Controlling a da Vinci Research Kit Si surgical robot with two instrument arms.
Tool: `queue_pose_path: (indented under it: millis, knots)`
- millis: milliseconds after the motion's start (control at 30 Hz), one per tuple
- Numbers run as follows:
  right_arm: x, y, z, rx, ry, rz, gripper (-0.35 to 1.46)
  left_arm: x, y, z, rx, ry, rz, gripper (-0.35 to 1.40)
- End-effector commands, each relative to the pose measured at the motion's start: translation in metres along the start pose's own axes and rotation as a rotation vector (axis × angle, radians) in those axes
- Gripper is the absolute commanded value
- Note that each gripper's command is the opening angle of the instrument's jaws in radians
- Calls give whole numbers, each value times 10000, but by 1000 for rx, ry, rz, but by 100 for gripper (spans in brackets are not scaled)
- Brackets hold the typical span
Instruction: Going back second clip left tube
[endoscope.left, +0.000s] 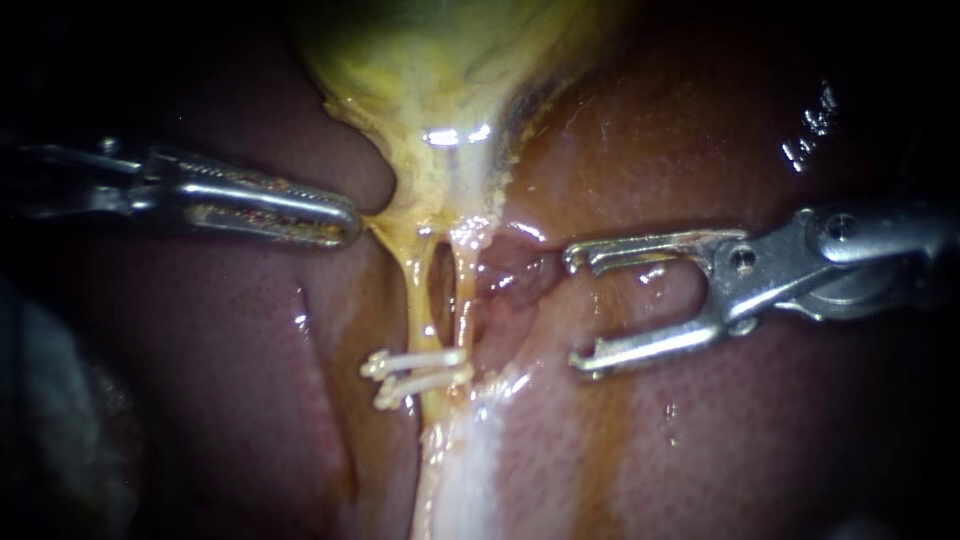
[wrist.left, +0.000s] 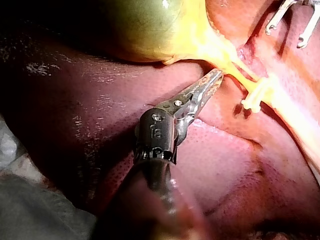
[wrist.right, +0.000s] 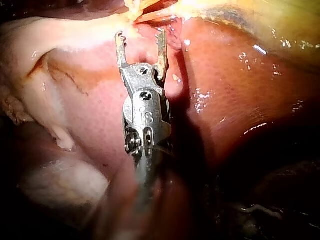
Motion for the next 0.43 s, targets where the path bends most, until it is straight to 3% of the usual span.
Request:
queue_pose_path:
  millis: [33, 433]
  knots:
    - [0, 0, 0, 0, 0, 0, 50, 0, 0, 2, -3, -1, -3, -35]
    - [-1, 0, -2, 1, 0, 0, 50, 0, -1, 6, -6, -2, -2, -35]
